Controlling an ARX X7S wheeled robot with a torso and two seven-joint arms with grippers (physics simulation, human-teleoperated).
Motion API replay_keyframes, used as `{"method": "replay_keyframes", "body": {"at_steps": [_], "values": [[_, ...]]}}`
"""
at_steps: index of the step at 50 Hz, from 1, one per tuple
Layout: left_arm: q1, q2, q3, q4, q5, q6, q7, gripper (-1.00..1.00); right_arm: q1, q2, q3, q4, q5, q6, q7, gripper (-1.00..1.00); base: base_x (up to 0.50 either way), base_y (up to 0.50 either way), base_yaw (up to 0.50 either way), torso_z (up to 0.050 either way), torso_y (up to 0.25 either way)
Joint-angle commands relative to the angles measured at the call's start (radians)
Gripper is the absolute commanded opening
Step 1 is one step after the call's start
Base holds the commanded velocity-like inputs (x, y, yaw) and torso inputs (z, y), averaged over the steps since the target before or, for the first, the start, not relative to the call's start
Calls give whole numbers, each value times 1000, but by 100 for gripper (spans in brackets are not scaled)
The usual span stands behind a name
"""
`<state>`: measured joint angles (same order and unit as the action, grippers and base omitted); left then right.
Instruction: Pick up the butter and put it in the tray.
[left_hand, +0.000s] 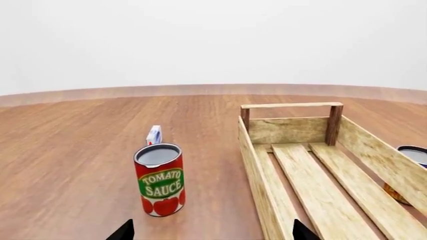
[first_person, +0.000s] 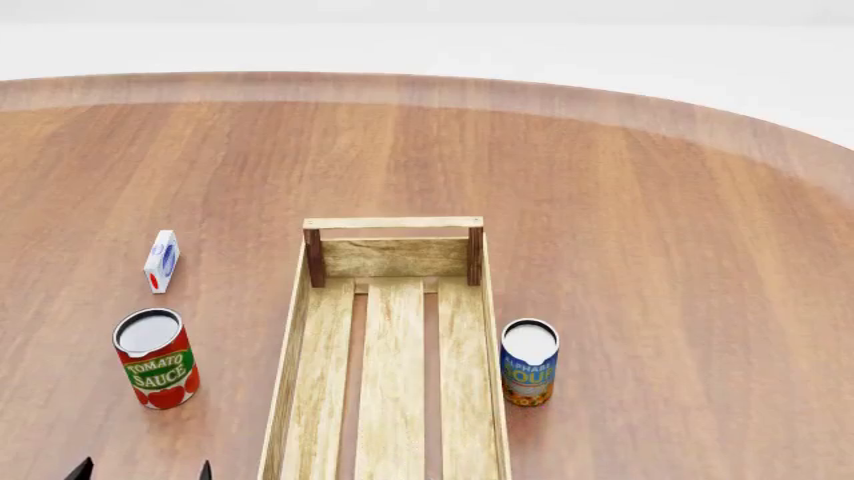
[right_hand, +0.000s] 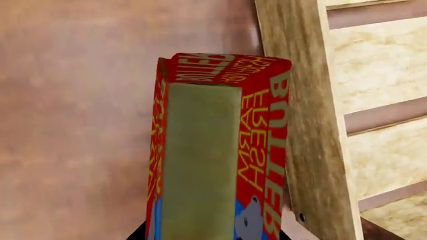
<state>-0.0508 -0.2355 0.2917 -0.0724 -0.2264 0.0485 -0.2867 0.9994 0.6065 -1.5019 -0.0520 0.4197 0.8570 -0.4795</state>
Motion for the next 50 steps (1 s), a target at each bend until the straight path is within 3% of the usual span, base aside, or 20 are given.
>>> {"method": "replay_keyframes", "body": {"at_steps": [1, 14, 34, 50], "values": [[-1, -2, 7, 1, -2, -2, -3, 100, -27, -6, -4, 38, -7, -39, -2, -100, 0, 0, 0, 0, 0], [-8, -3, 13, -3, -5, -4, -6, 100, -41, 14, 47, -19, 21, -43, 49, -100, 0, 0, 1, 0, 0], [-15, -11, 9, 9, -19, -15, -18, 100, 42, 114, 166, -347, 207, 223, 107, -100, 0, 0, 0, 0, 0], [-17, -10, 15, 0, -22, -6, -24, 100, 151, 179, 364, -513, 407, 438, 176, -100, 0, 0, 0, 0, 0]]}}
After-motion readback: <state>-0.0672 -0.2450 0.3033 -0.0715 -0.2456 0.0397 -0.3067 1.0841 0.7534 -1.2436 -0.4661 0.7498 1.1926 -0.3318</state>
